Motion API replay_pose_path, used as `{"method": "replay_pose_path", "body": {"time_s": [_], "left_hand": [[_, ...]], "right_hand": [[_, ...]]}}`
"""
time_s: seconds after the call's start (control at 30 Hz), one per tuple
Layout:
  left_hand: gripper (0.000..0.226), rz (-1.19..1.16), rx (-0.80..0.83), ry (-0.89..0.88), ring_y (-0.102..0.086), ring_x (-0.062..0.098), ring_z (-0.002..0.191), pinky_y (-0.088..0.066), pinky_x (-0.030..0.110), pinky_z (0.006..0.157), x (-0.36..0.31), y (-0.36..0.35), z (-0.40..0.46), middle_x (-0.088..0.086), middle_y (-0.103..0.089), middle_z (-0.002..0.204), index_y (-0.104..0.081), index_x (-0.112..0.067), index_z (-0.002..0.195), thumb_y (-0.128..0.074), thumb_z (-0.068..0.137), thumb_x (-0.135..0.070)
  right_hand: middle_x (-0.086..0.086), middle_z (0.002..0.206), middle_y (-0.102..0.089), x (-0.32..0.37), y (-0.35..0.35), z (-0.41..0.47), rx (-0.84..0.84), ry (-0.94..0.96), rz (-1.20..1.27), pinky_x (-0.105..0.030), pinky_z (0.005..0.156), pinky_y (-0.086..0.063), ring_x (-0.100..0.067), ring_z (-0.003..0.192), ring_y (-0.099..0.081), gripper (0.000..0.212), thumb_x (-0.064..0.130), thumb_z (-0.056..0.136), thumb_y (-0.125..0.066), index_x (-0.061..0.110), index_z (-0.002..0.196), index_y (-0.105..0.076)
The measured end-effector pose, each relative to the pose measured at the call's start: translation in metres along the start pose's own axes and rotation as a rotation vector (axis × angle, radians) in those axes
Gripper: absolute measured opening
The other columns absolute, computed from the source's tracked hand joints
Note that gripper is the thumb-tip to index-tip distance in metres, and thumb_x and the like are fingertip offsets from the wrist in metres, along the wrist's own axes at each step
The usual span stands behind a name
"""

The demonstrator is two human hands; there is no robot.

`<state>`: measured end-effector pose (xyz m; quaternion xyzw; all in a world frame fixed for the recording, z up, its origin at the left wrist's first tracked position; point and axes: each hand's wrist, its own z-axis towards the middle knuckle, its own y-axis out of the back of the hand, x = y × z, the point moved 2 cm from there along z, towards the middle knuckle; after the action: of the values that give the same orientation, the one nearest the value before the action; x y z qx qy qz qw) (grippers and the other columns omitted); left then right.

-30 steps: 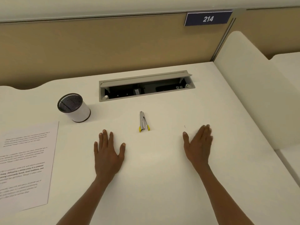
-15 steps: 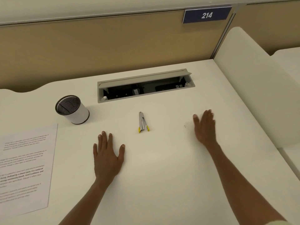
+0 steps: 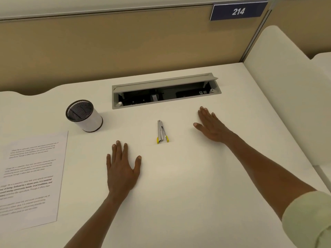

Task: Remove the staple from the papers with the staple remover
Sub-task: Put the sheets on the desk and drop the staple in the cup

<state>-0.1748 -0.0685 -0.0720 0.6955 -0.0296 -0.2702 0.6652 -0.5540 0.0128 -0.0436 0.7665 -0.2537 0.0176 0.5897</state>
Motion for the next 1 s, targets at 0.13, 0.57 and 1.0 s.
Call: {"method": "replay_pose_path", "body": {"time_s": [0.13, 0.57, 1.0], "left_hand": [[0.078, 0.000, 0.002, -0.001, -0.006, 0.020, 0.156, -0.009, 0.045, 0.126, 0.001, -0.001, 0.000, 0.007, -0.014, 0.168, -0.030, -0.011, 0.156, -0.028, 0.095, -0.061], [0.079, 0.004, 0.001, -0.002, -0.009, 0.023, 0.155, -0.011, 0.047, 0.125, 0.001, 0.000, 0.000, 0.008, -0.016, 0.167, -0.032, -0.011, 0.155, -0.028, 0.095, -0.062], [0.079, -0.002, -0.012, -0.008, -0.009, 0.022, 0.155, -0.011, 0.046, 0.125, 0.001, 0.000, 0.000, 0.008, -0.017, 0.167, -0.032, -0.010, 0.154, -0.028, 0.095, -0.061]], "right_hand": [[0.005, 0.161, 0.018, 0.006, -0.008, -0.029, 0.060, 0.149, -0.070, -0.034, 0.123, 0.002, -0.004, 0.146, 0.018, 0.088, 0.073, 0.089, -0.010, 0.017, 0.154, 0.008], [-0.014, 0.162, 0.008, -0.003, -0.052, -0.107, -0.314, -0.359, 0.089, -0.040, 0.122, 0.000, -0.023, 0.150, 0.007, 0.100, 0.076, 0.087, -0.011, 0.001, 0.153, 0.000], [-0.017, 0.162, 0.000, 0.035, -0.060, -0.062, -0.318, -0.193, 0.023, -0.040, 0.122, -0.004, -0.027, 0.150, 0.001, 0.098, 0.072, 0.090, -0.018, -0.002, 0.152, -0.007]]}}
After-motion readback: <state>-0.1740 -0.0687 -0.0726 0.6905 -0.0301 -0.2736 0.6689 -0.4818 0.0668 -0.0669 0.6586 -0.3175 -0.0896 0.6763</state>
